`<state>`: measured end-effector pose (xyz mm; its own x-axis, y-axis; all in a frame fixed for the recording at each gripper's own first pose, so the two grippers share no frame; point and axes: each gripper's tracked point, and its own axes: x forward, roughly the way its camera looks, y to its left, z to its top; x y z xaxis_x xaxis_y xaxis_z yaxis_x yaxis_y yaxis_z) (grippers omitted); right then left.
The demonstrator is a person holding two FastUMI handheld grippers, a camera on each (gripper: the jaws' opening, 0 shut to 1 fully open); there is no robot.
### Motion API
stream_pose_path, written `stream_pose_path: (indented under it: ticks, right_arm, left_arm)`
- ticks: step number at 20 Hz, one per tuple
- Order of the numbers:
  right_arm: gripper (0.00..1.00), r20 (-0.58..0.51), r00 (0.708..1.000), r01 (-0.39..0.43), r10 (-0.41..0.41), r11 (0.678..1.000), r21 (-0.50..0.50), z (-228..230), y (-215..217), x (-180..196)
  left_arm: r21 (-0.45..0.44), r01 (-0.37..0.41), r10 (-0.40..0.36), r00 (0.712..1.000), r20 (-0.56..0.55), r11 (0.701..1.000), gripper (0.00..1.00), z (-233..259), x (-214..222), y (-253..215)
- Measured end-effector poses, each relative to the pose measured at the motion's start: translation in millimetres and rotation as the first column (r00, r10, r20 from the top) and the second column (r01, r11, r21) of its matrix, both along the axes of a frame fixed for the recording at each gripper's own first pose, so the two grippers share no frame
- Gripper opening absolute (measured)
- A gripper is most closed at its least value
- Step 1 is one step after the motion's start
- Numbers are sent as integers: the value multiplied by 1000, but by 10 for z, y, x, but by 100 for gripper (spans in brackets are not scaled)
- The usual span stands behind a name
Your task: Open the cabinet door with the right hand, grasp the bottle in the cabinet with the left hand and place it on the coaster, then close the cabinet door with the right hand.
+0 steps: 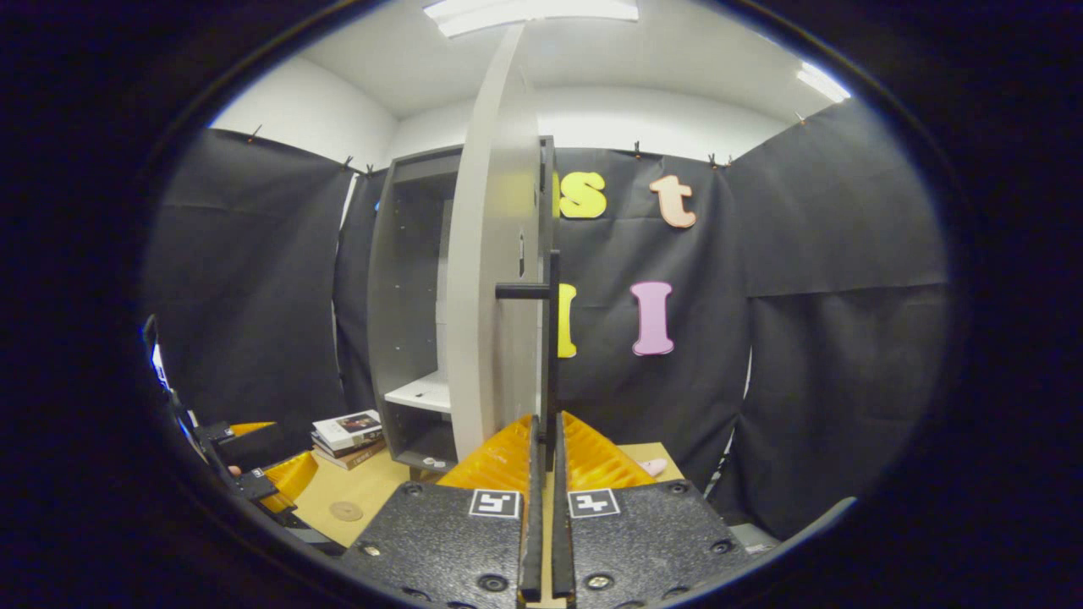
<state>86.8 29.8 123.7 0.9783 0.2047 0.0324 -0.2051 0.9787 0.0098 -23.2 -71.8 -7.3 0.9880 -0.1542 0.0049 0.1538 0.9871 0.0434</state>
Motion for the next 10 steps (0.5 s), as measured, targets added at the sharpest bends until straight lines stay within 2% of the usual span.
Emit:
stream_pose_path:
  ticks: [3,6,10]
  right_arm:
    - [7,-23,1000,1,-1,1000,-15,-124,20,19]
    - [7,-28,999,44,-44,999,-28,-204,-82,-49]
    - [7,-31,991,128,-127,991,32,-351,-314,-113]
  left_arm:
    - [0,3,-3,1000,9,1000,96,24,-17,-27]
    - [-1,-8,8,1000,12,1000,96,34,-58,4]
    - [-22,-36,36,999,4,999,96,-3,-60,95]
